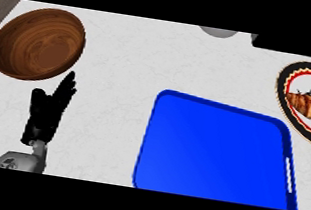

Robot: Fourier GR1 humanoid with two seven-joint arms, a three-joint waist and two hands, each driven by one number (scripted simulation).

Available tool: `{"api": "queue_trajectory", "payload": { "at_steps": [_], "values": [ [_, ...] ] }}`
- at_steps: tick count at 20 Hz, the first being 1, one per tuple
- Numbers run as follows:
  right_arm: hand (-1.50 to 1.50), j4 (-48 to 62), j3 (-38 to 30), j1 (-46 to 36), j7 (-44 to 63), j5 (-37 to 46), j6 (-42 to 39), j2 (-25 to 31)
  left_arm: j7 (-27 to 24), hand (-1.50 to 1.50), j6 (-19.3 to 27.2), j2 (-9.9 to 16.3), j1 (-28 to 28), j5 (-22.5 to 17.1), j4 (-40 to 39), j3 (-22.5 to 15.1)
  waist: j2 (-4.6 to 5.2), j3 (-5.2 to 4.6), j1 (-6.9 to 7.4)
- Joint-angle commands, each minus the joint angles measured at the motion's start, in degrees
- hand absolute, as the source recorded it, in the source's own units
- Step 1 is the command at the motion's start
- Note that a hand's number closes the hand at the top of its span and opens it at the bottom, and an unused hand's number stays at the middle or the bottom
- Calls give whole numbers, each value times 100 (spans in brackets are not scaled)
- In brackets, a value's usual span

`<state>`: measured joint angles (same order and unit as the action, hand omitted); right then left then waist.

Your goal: Pick the croissant from the tray and place it in the plate

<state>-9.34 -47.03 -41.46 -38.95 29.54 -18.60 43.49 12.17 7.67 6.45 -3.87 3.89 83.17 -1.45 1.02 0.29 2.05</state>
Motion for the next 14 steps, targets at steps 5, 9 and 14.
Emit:
{"api": "queue_trajectory", "payload": {
  "at_steps": [5,9,14],
  "values": [
    [-150,-73,19,350,-596,-145,-216,-121,-163,0,6,-18,-57,83,-221,12,0,1,13],
    [-150,-85,107,286,-339,-74,192,-115,-138,0,-8,-20,189,104,-7,-47,2,2,70],
    [-150,-97,248,193,-74,15,775,-349,46,0,-59,-8,-423,-21,-421,156,11,-3,14]
  ]
}}
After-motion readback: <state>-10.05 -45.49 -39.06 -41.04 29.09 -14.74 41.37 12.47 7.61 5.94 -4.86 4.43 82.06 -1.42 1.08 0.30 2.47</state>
